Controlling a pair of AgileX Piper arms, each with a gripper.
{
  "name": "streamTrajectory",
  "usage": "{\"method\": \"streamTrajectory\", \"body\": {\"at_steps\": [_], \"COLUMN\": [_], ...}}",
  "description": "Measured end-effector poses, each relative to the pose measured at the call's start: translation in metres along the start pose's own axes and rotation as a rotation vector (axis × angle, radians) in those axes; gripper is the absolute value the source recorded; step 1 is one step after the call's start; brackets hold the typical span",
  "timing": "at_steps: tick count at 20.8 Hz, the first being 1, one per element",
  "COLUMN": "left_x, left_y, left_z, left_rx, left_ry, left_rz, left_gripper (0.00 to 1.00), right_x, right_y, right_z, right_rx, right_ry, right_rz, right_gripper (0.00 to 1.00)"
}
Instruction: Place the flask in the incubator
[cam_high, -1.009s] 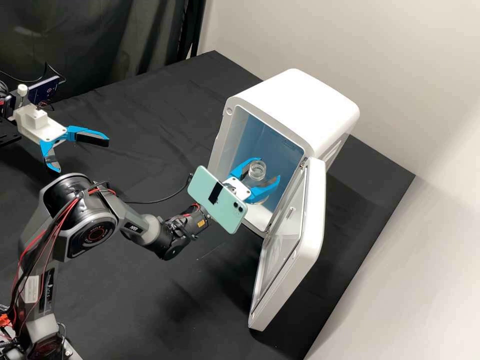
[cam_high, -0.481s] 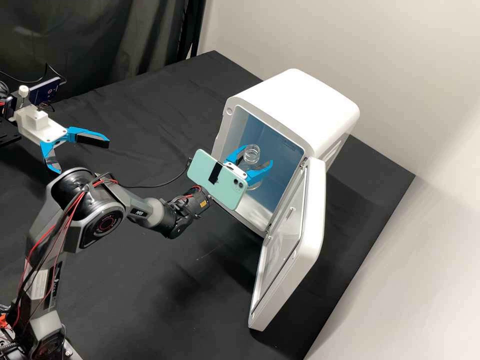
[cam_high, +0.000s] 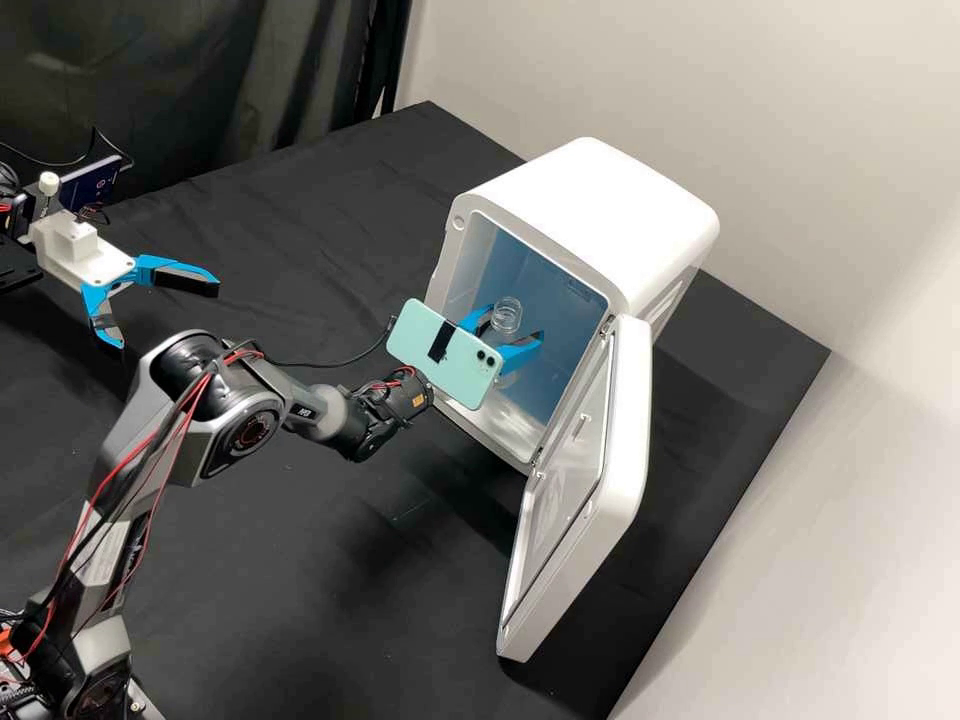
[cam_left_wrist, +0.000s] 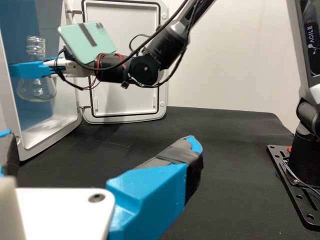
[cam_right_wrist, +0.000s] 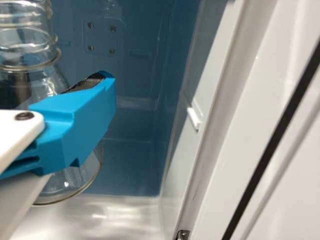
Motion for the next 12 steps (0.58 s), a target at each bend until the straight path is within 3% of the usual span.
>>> {"method": "streamTrajectory", "body": {"at_steps": [3,6,12], "left_x": [0.0,0.0,0.0], "left_y": [0.0,0.0,0.0], "left_z": [0.0,0.0,0.0], "left_rx": [0.0,0.0,0.0], "left_ry": [0.0,0.0,0.0], "left_rz": [0.0,0.0,0.0], "left_gripper": [1.0,1.0,1.0], "right_x": [0.009,0.016,0.038], "right_y": [-0.005,-0.007,-0.007], "right_z": [0.004,0.002,-0.012], "right_rx": [-0.026,-0.025,-0.016], "right_ry": [-0.012,-0.022,-0.009], "right_rz": [-0.017,-0.036,-0.048], "right_gripper": [0.0,0.0,0.0]}}
